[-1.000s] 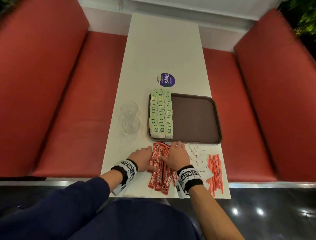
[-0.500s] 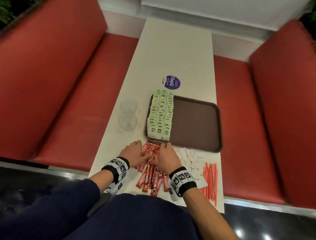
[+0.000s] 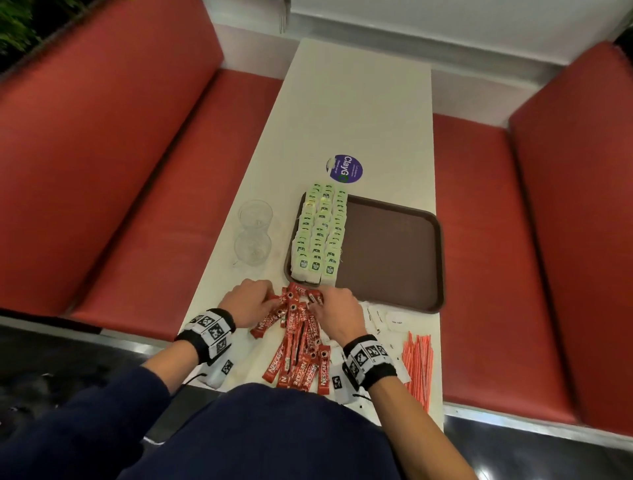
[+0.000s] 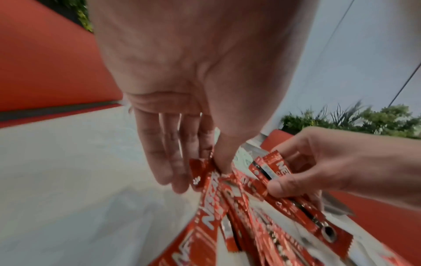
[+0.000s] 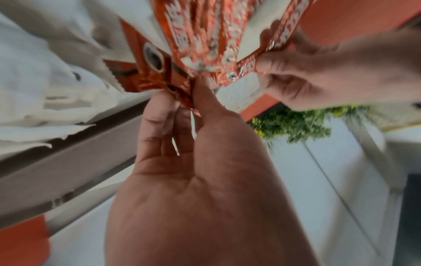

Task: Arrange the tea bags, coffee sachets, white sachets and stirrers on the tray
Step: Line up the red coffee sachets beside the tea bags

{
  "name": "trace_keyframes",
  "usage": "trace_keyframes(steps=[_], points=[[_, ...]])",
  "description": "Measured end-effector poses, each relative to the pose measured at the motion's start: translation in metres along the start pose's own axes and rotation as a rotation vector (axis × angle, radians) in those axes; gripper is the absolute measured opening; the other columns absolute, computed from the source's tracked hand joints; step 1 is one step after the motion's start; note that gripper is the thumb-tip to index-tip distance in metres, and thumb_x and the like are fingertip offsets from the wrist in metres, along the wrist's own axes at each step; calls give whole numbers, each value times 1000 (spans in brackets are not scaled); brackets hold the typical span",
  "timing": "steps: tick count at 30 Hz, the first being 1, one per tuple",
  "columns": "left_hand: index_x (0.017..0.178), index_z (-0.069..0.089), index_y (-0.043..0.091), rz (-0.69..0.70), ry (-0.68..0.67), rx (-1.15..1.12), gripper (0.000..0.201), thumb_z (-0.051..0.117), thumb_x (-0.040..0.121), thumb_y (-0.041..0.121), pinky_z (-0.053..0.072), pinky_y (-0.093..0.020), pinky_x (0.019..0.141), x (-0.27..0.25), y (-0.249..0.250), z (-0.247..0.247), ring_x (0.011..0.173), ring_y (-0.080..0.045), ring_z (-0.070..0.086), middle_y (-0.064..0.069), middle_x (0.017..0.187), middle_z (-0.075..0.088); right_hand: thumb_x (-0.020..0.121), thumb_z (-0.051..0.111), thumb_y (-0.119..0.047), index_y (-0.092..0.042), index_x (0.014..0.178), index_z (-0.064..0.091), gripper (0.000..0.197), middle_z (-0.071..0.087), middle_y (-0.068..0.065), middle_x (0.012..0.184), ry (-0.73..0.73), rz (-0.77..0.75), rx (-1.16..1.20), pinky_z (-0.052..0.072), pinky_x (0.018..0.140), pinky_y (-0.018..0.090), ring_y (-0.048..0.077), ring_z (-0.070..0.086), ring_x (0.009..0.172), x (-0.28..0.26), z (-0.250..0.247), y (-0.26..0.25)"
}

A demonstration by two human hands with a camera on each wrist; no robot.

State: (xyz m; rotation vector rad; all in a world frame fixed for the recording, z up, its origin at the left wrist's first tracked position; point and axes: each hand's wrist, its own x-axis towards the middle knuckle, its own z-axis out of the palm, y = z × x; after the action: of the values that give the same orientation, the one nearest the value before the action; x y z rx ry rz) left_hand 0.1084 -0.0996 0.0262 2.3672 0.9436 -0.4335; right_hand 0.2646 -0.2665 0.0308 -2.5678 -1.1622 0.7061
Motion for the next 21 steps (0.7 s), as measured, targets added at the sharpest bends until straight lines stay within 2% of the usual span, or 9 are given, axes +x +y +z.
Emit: trace_keyframes(steps=[3,6,7,9,11,13,15,18,21], points=[[99,63,23,81,2,-223,25,71,102,47,54,-29,65,-11,-4,-14,80,-17,71,7,86,73,98,79,-42,-26,111,76,20,76,-5,88,-29,20,149,53,65,29,12,70,74,-5,-20,6],[109,62,20,175,18,-506,19,75,102,32,65,-34,71,-19,4,-26,75,-15,77,2,82,80,95,85,-38,-23,105,81,19,76,-9,78,-53,14,416,48,54,14,-3,66,59,-11,-45,8],[116,64,21,205,36,-557,20,75,102,30,66,-36,75,-21,9,-30,79,-14,78,1,85,81,93,86,-37,-23,106,83,19,79,-9,80,-49,4,519,53,59,16,-5,70,64,-14,-53,6],[128,68,20,245,59,-646,27,72,104,32,67,-42,83,-20,22,-37,90,-14,79,2,95,83,91,88,-37,-26,110,84,23,83,-10,91,-21,7,710,65,72,31,4,79,81,-20,-70,3],[118,72,19,265,86,-775,20,67,107,34,67,-45,85,-19,40,-45,92,-18,79,3,98,81,92,87,-37,-23,113,84,26,85,-2,100,-17,1,901,67,80,46,21,82,93,-23,-84,-2],[107,69,21,288,105,-880,21,58,111,38,64,-41,81,-18,64,-53,86,-14,74,10,90,75,94,86,-31,-18,118,83,27,84,6,108,-22,-22,1087,66,87,54,33,81,103,-24,-95,-8],[104,62,25,295,136,-940,26,48,115,43,54,-36,81,-17,88,-58,84,-6,65,16,87,67,96,84,-25,-14,120,81,27,83,9,111,9,-44,1186,65,87,56,39,79,107,-23,-102,-15],[127,62,31,248,130,-1131,30,38,117,47,54,-35,101,-8,115,-59,113,-6,70,15,119,74,97,84,-26,-16,120,81,25,84,4,108,137,-33,1171,67,77,44,31,81,97,-19,-113,-21],[144,52,33,220,159,-1124,47,37,111,63,50,-40,113,-1,134,-57,129,-7,65,11,138,69,98,83,-34,-27,113,83,17,83,-4,101,284,-27,963,68,75,47,22,81,79,-8,-116,-21]])
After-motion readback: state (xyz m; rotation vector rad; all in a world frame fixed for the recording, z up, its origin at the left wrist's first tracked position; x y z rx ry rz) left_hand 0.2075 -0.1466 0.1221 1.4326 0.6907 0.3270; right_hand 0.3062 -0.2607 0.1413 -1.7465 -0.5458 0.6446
